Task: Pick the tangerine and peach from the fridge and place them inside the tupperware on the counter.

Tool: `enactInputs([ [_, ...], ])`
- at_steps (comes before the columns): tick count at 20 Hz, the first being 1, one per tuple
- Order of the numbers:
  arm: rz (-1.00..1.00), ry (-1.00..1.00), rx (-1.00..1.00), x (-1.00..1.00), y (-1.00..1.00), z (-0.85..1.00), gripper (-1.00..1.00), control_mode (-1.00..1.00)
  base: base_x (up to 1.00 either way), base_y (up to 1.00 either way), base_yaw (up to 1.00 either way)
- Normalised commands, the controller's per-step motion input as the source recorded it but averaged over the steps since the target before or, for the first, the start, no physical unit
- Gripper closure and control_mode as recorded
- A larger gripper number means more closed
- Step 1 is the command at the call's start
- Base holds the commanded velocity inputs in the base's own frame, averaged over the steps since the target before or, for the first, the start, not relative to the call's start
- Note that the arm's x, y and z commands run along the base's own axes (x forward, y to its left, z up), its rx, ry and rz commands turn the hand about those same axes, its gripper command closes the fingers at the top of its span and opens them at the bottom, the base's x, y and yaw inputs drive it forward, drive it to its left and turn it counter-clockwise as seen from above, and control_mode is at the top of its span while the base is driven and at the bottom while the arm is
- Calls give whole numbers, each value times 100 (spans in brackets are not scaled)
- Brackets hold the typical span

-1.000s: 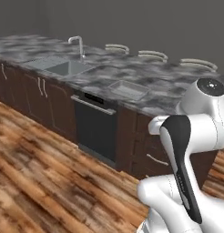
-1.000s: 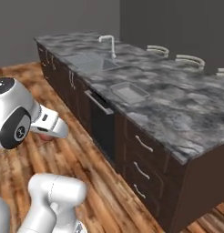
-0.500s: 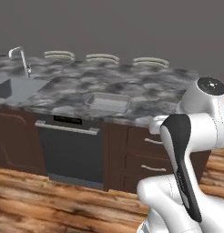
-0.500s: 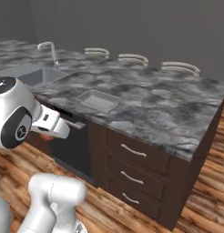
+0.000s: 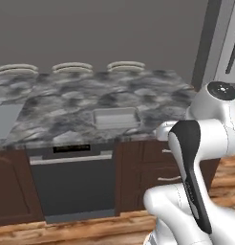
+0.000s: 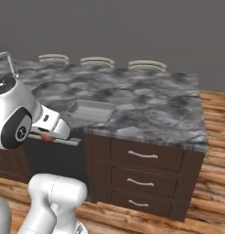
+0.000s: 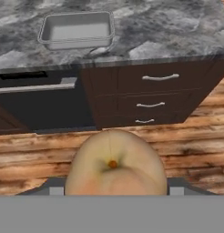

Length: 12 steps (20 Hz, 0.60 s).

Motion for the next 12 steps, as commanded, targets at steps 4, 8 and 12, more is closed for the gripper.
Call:
enactInputs([
  [4, 0, 0, 0, 0, 0, 0, 100, 100, 61, 96, -48],
  [8, 0, 0, 0, 0, 0, 0, 100, 100, 81, 48, -25],
  [12, 0, 0, 0, 0, 0, 0, 100, 100, 73, 23, -3],
])
